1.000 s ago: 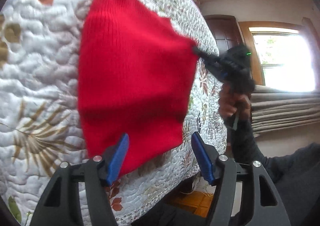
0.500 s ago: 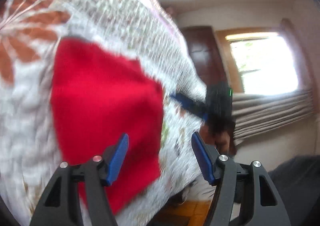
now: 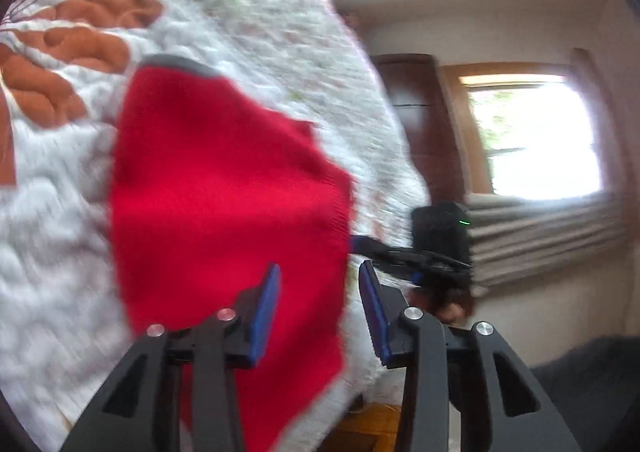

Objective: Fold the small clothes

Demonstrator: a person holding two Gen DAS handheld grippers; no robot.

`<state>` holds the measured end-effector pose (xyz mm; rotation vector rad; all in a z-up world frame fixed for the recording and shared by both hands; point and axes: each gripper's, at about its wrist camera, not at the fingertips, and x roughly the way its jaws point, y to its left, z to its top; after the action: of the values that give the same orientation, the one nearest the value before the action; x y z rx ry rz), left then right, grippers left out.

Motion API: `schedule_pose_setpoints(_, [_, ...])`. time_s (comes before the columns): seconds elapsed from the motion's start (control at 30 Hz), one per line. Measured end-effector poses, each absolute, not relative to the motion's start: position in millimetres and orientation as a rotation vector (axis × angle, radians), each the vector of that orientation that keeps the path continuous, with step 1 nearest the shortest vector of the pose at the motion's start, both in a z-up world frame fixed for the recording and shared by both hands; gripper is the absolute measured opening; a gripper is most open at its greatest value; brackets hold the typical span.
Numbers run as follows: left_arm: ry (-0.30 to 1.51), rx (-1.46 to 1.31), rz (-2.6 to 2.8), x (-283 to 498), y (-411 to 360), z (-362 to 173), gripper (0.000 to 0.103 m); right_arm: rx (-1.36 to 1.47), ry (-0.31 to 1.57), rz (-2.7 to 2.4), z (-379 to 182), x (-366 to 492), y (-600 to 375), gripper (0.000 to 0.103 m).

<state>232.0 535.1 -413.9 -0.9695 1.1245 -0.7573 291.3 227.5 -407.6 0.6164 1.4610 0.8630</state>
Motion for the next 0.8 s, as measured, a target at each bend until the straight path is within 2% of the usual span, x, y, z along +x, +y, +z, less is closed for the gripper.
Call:
schedule_pose_setpoints(0.07, [1.179, -0.948, -0.735, 222.7, 528.2, -425.2, 0.041, 0.596, 1.515, 0.869, -421.0, 283.8, 233.4, 0.006])
schedule_pose_setpoints(0.1, [1.211, -0.927, -0.714, 222.7, 525.3, -433.1, 0.041, 0.574, 1.535, 0.835, -431.8, 280.9, 228.8, 0.0])
schedule_pose_setpoints(0.13, [1.246, -0.905, -0.687, 222.7, 521.9, -446.5, 0.036, 0.575, 1.537, 0.816, -439.6, 280.8, 222.0, 0.0])
schedule_pose_setpoints(0.17, [1.259, -0.893, -0.675, 223.7, 520.6, -454.3, 0.027, 0.592, 1.54, 0.805, -442.2, 283.2, 212.9, 0.0])
schedule_pose_setpoints(0.23, [1.258, -0.894, -0.639, 224.0, 522.1, -462.1, 0.022, 0.601, 1.527, 0.771, -439.7, 281.9, 200.0, 0.0])
schedule_pose_setpoints(0.3, [1.246, -0.867, -0.631, 219.0, 521.7, -451.1, 0.024, 0.564, 1.504, 0.734, -426.4, 275.8, 188.8, 0.0])
schedule_pose_setpoints(0.37, [1.217, -0.88, -0.657, 206.4, 522.9, -435.3, 0.033, 0.556, 1.491, 0.713, -413.0, 268.3, 186.0, 0.004])
schedule_pose_setpoints(0.43, [1.177, -0.915, -0.687, 184.2, 529.8, -417.8, 0.037, 0.556, 1.481, 0.738, -398.3, 253.0, 186.0, 0.004])
schedule_pose_setpoints(0.5, [1.176, -0.931, -0.681, 164.0, 536.3, -413.2, 0.037, 0.541, 1.507, 0.765, -395.4, 237.3, 195.8, 0.004])
schedule_pose_setpoints(0.63, [1.222, -0.961, -0.628, 136.6, 545.9, -433.7, 0.037, 0.55, 1.584, 0.731, -423.8, 220.7, 197.1, 0.004])
schedule_pose_setpoints(0.67, [1.234, -0.963, -0.609, 133.3, 547.4, -440.7, 0.037, 0.539, 1.59, 0.697, -428.4, 222.6, 195.1, 0.0])
schedule_pose_setpoints(0.8, [1.275, -0.965, -0.583, 132.1, 537.8, -460.8, 0.036, 0.564, 1.579, 0.611, -433.4, 227.1, 168.7, 0.0])
